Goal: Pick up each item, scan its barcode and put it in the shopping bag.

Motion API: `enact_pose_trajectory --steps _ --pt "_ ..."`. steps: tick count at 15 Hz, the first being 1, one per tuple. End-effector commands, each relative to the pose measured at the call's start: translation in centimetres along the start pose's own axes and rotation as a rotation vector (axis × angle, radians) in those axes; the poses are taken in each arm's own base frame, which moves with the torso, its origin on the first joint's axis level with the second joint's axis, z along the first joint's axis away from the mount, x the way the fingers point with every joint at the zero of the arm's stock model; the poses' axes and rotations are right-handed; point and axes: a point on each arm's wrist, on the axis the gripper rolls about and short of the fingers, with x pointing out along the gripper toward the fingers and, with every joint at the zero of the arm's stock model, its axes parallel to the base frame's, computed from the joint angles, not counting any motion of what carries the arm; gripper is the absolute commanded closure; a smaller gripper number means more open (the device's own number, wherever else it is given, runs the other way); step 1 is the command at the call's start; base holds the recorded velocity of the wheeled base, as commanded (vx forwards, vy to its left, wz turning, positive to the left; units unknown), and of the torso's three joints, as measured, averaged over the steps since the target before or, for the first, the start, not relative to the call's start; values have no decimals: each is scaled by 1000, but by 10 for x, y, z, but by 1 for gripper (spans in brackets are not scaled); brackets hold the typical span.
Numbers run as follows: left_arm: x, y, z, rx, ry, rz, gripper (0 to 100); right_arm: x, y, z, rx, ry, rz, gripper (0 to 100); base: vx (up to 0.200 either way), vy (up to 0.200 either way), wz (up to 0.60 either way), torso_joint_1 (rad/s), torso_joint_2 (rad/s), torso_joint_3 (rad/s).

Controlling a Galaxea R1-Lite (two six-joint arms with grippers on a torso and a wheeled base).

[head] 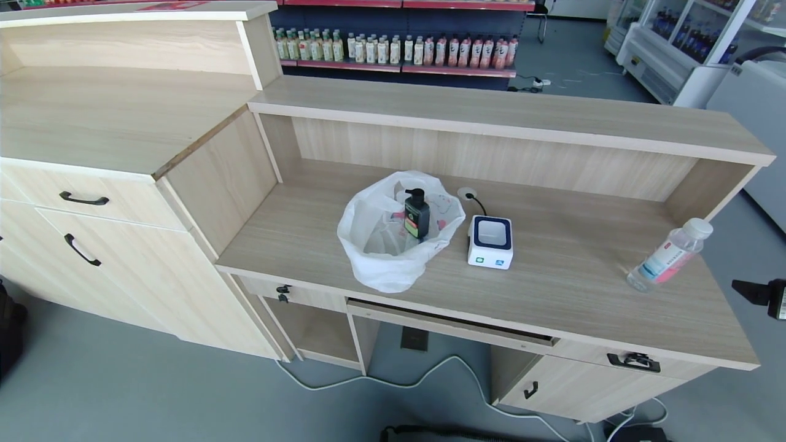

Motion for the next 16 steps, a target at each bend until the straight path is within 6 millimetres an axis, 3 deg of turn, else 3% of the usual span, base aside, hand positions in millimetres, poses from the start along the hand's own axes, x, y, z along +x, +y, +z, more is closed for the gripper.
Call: enact_pose_trajectory --steps 1,2,5,9,16 --pt "0 0 0 0 -1 0 0 18 -4 11 20 -35 43 0 0 0 0 0 0 0" --pt "0 0 0 0 -1 0 0 18 -4 11 20 -35 43 0 0 0 0 0 0 0" --pt "0 0 0 0 -1 0 0 57 -16 -10 4 -140 44 0 0 0 0 0 0 0" --pt "0 0 0 0 -1 0 0 68 -16 -40 -9 -174 57 0 0 0 0 0 0 0" --pt "0 0 0 0 -1 0 0 78 -7 -37 -2 -230 104 0 0 0 0 0 0 0"
